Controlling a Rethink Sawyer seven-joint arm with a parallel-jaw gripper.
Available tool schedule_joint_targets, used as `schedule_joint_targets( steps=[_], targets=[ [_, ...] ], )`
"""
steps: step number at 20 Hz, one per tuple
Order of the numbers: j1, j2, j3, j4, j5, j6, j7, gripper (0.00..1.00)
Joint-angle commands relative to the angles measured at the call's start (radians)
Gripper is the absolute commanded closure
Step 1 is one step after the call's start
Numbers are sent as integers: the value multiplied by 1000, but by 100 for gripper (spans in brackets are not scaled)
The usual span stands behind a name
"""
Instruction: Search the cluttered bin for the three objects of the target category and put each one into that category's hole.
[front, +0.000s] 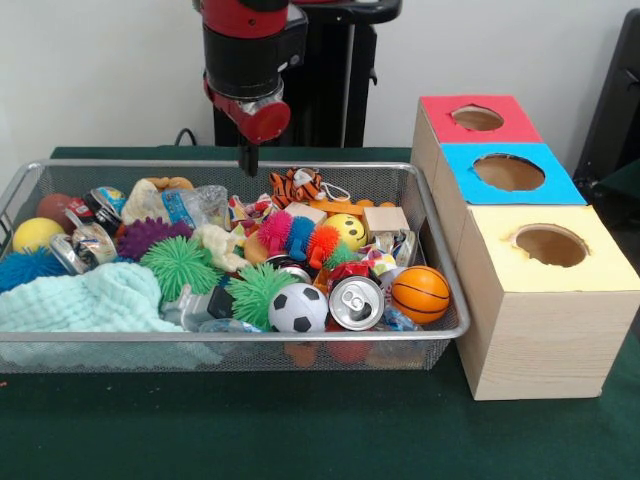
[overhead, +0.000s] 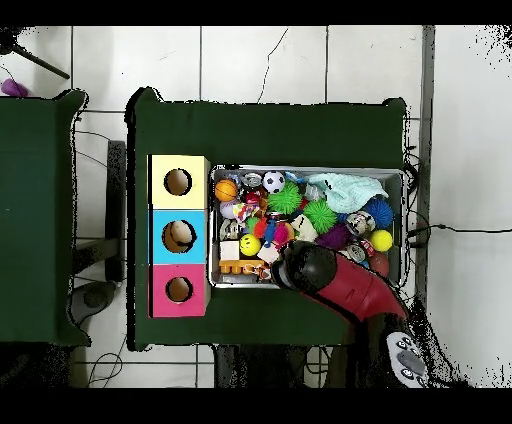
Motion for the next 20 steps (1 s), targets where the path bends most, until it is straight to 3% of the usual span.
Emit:
schedule_joint_targets(
  steps=[1,5,12,20],
  targets=[
    [17,-107,-56,92,87,91,250,100],
    [-22,-144,-73,91,76,122,190,100],
    [-114,-73,-38,9,60,102,106,100],
    [-145,-19,-9,-8,51,44,107,100]
  ],
)
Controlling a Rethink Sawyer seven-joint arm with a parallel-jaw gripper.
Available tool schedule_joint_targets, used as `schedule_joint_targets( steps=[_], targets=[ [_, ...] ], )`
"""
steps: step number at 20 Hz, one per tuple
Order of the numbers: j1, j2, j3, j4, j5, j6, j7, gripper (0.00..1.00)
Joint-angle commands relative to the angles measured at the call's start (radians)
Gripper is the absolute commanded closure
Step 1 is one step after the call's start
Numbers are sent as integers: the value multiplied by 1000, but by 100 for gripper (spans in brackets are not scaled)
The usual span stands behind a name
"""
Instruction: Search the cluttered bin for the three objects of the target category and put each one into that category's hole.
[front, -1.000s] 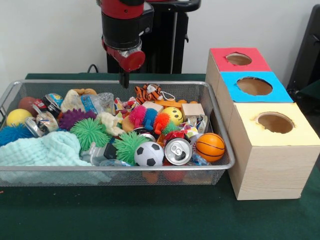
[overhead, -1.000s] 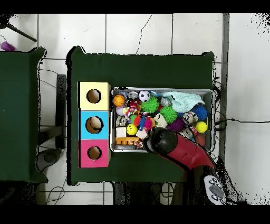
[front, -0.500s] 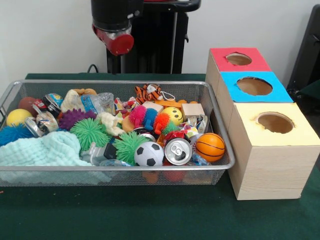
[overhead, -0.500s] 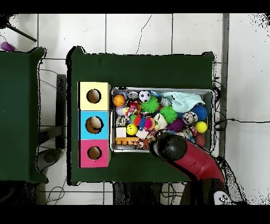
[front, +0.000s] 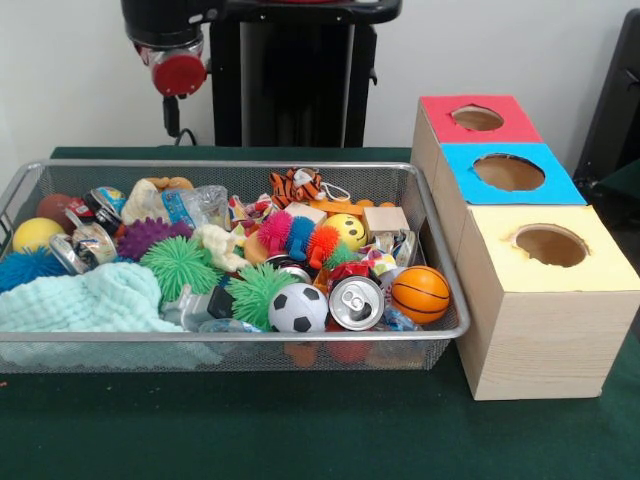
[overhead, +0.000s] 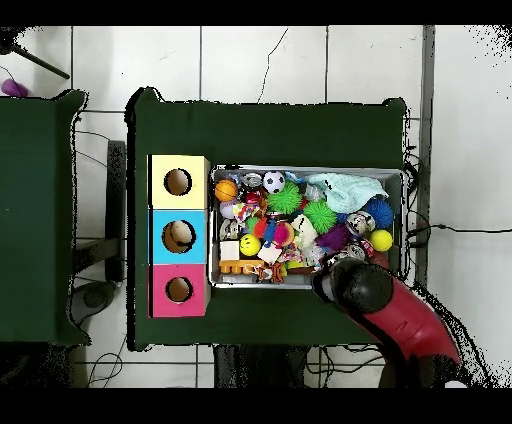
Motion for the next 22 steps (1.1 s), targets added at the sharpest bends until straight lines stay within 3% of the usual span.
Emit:
schedule_joint_targets(
  steps=[1,7,22],
  targets=[
    [-42,71,69,-40,30,17,106,100],
    [-57,88,84,-23,35,-40,119,100],
    [-4,53,101,68,76,-100,183,100]
  ],
)
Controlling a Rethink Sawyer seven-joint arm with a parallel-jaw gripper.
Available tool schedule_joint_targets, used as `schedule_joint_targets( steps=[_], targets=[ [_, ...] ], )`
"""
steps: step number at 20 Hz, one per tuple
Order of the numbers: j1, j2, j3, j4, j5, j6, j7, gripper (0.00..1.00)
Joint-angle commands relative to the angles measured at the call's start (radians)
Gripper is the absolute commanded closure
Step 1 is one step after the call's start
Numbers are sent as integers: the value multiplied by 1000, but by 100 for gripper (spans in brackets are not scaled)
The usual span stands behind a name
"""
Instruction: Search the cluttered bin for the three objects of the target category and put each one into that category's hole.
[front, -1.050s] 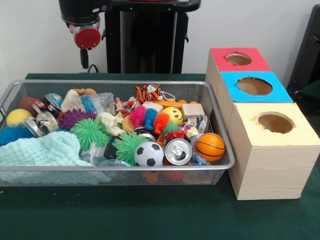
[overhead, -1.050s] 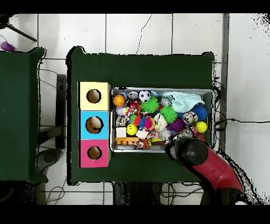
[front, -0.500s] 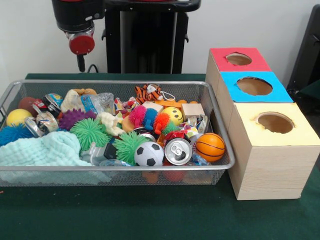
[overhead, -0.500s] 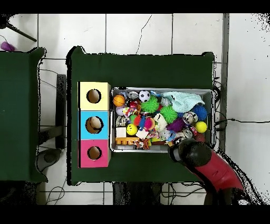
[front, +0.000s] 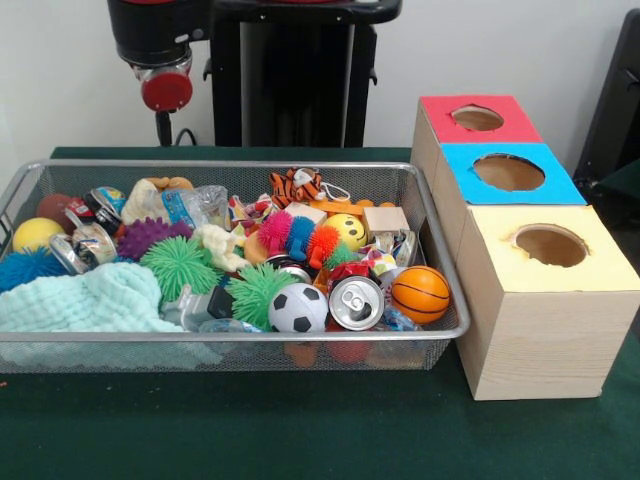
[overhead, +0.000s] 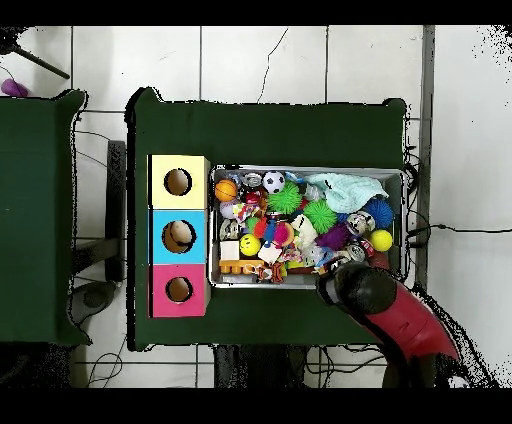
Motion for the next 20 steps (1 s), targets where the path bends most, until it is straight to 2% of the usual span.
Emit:
schedule_joint_targets(
  steps=[1,15,20],
  targets=[
    [23,9,100,61,65,-71,180,100],
    [-15,71,153,83,96,-191,174,100],
    [-14,52,156,94,104,-186,176,100]
  ],
)
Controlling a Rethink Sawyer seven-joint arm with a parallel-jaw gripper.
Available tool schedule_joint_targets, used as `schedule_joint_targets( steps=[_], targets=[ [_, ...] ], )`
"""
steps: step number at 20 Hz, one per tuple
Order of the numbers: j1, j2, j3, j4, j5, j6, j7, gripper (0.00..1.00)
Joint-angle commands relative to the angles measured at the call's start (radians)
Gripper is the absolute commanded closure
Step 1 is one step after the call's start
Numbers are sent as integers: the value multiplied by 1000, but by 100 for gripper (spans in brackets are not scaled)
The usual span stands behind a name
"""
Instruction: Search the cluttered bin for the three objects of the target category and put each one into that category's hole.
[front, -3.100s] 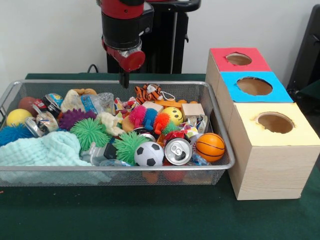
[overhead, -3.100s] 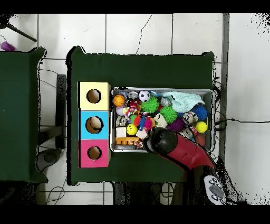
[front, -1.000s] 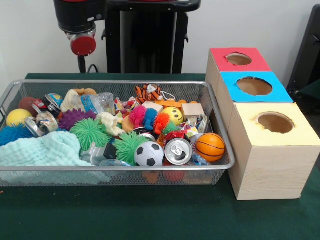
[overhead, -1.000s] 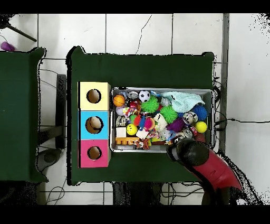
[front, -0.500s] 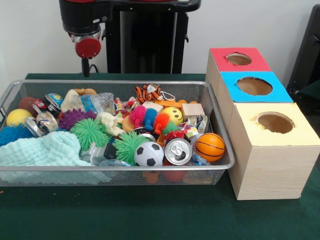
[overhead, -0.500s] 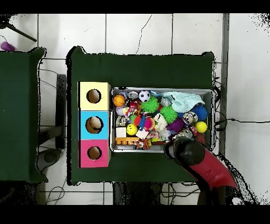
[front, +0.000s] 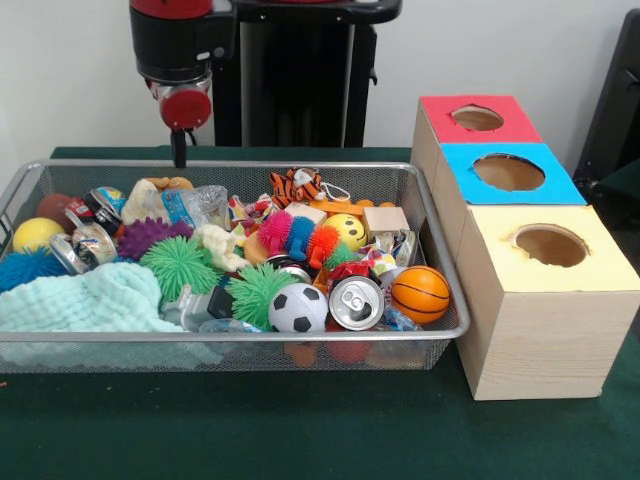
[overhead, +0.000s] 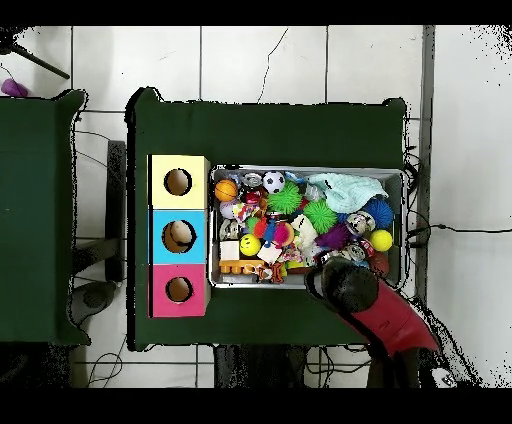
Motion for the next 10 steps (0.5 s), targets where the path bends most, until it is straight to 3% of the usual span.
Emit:
schedule_joint_targets(
  steps=[1,10],
  targets=[
    [-20,33,109,53,64,-45,178,100],
    [1,8,97,85,73,-58,189,100]
  ],
)
